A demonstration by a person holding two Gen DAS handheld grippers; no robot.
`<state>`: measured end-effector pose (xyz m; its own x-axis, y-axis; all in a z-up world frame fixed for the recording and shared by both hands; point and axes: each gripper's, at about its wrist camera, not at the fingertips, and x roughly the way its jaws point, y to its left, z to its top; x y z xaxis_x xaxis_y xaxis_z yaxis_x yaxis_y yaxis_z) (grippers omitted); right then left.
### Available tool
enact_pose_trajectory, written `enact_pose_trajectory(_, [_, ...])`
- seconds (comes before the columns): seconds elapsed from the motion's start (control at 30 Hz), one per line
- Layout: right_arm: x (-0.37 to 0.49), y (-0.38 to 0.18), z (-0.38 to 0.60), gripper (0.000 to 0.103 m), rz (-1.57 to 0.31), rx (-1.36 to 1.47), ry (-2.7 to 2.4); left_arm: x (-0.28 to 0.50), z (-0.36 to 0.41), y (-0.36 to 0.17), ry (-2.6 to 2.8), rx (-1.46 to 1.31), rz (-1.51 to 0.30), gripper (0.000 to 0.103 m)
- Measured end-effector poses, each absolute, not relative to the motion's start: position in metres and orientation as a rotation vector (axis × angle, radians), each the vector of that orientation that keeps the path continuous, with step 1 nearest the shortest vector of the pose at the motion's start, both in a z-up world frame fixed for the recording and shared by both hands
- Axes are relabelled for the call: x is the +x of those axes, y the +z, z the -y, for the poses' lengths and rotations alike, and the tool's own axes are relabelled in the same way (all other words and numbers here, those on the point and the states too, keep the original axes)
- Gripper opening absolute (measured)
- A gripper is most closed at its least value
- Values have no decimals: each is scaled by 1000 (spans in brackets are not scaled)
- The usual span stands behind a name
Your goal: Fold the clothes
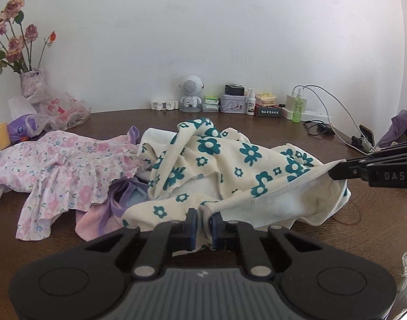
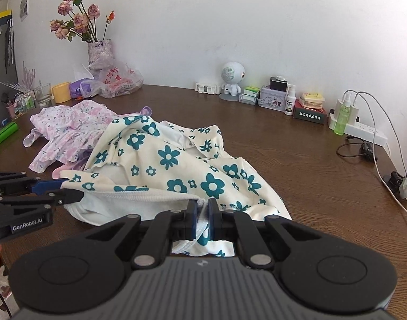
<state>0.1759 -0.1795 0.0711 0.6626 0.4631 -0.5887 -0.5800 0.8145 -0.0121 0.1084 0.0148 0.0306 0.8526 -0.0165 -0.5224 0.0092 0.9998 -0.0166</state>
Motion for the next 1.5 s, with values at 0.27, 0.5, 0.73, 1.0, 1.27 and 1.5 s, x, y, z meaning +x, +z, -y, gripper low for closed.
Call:
enact_pose_trajectory(0.27, [168,50,169,15,-637,-280,602,112,-17,37,-32,-38,-541,8])
enact_pose_trajectory(0.5, [152,35,162,36,-635,-342,614,113,-14,42,-56,-32,-524,8])
enact_pose_trajectory(0.73, [153,22,163,38,-627,-357,580,111,-15,44,-54,-27,-522,8])
enact_pose_trajectory(1.0, [160,25,174,28,-615,-290,530,112,-18,37,-27,-33,-529,8])
enact_pose_trajectory(1.27, [155,24,176,28,-609,-303,509,111,-23,35,-32,-47,-530,8])
enact_pose_trajectory(1.5, [151,27,178,28,-581,-302,507,110,-21,35,-40,-33,-530,8])
